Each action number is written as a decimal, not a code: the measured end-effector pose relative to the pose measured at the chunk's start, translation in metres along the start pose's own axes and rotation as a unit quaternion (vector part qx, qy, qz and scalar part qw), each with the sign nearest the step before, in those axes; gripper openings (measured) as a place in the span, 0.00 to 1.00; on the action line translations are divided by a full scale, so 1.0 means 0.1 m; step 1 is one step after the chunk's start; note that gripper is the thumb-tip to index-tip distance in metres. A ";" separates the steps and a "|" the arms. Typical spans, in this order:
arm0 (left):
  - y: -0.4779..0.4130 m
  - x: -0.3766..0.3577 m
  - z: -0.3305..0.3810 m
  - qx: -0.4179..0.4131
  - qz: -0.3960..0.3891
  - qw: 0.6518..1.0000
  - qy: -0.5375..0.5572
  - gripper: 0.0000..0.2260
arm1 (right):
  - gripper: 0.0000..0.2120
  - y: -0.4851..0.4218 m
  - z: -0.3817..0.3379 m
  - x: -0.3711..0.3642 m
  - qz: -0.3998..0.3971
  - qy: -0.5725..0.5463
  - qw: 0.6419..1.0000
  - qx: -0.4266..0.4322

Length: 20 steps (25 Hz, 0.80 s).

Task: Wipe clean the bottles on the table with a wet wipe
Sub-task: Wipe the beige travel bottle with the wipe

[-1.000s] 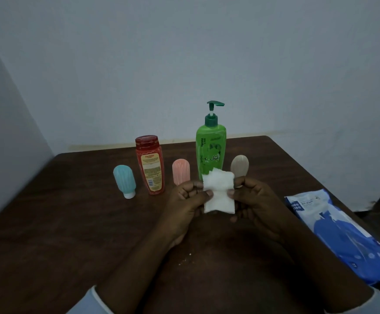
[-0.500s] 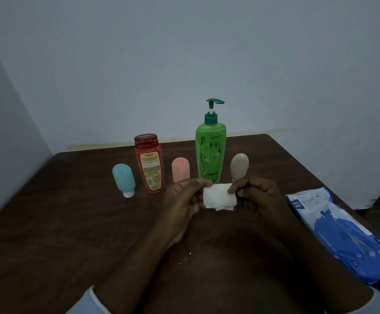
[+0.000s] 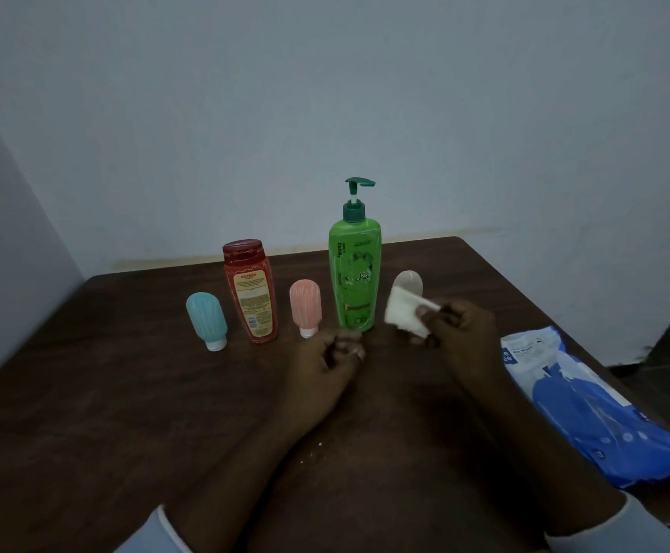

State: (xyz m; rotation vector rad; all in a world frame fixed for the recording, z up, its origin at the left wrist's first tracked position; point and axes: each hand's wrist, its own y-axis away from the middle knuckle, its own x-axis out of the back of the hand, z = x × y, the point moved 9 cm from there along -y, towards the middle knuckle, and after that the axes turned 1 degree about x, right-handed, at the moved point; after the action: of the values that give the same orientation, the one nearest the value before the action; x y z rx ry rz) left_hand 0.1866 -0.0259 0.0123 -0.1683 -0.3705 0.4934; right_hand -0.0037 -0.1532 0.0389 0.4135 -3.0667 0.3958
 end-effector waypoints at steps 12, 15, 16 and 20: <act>-0.78 -0.88 -0.04 0.050 0.033 0.933 -0.355 0.20 | 0.03 -0.04 -0.05 0.46 0.194 0.064 0.976 0.072; -0.84 -0.95 -0.07 0.070 0.054 0.929 -0.360 0.23 | 0.04 0.01 -0.15 0.49 0.222 0.077 0.966 0.108; -0.86 -0.96 -0.06 0.070 0.058 0.928 -0.361 0.23 | 0.05 0.03 -0.19 0.49 0.225 0.078 0.964 0.115; -0.87 -0.95 -0.09 0.069 0.064 0.936 -0.338 0.21 | 0.06 0.01 -0.17 0.43 0.205 0.075 0.970 0.108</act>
State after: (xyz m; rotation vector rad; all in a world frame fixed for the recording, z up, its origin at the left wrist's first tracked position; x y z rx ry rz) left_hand 0.1496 -0.1491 -0.0037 0.1245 -1.0007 0.6997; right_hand -0.0458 -0.1593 0.0576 -0.2473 -2.9525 0.7389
